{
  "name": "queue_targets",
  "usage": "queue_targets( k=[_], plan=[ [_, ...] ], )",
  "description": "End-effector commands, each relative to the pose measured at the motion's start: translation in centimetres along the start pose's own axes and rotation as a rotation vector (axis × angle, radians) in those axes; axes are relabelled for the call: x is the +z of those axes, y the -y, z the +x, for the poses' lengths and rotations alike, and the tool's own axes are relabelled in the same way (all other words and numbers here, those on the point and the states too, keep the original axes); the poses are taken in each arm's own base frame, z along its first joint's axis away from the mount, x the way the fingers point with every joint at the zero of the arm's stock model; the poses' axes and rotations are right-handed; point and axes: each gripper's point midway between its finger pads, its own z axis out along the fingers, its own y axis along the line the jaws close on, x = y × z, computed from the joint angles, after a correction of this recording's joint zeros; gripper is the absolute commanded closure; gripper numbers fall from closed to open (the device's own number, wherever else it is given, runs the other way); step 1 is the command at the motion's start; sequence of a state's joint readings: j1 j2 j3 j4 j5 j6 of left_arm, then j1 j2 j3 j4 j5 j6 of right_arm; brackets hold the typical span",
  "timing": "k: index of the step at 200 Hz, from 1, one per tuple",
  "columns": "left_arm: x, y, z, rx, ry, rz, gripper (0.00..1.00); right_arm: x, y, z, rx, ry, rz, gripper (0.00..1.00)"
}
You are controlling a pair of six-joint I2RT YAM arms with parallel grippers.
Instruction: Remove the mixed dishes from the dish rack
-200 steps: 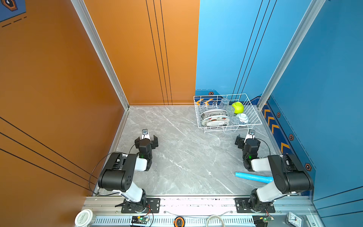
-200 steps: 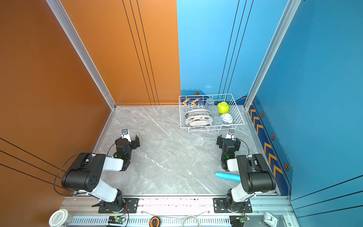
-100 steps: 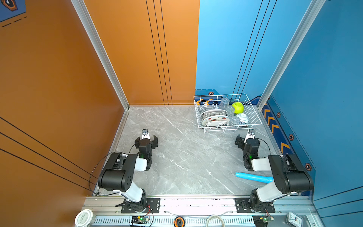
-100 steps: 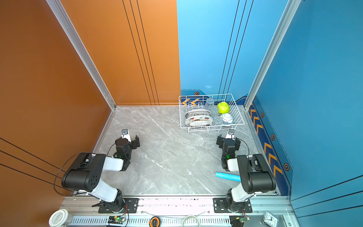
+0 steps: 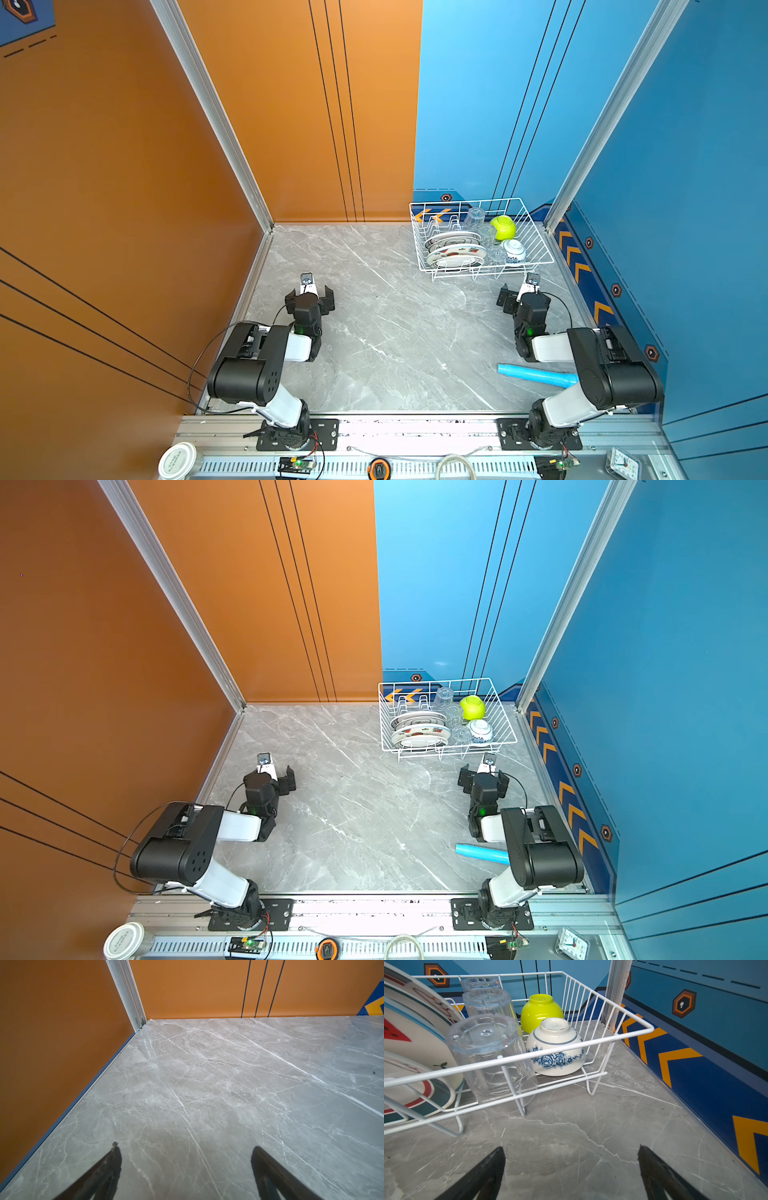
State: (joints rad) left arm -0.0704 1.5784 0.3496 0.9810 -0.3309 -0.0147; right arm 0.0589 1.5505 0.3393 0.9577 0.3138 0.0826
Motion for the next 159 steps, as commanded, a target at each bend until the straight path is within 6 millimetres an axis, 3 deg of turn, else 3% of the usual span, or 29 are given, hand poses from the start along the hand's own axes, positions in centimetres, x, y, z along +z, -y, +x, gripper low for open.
queue_targets(
  k=[1, 58, 93, 132, 159],
  plan=[
    [0.2, -0.2, -0.6, -0.008, 0.009, 0.017, 0.02, 0.1, -0.4, -0.5, 0.001, 0.008, -0.013, 0.0],
    [0.1, 0.4, -0.6, 0.014, 0.011, 0.029, 0.02, 0.2, -0.2, -0.5, 0.017, 0.006, -0.02, 0.0],
    [-1.6, -0.4, -2.6, 0.046, 0.073, -0.095, 0.02, 0.0, -0.1, -0.6, 0.033, 0.019, -0.031, 0.0],
    [-5.1, -0.9, -7.1, 0.069, 0.14, -0.27, 0.02, -3.8, 0.6, -4.1, 0.051, 0.115, -0.062, 0.0],
    [-6.4, 1.2, -9.1, 0.014, 0.14, -0.205, 0.02, -6.1, 0.3, -7.2, 0.103, 0.137, -0.094, 0.0]
  ],
)
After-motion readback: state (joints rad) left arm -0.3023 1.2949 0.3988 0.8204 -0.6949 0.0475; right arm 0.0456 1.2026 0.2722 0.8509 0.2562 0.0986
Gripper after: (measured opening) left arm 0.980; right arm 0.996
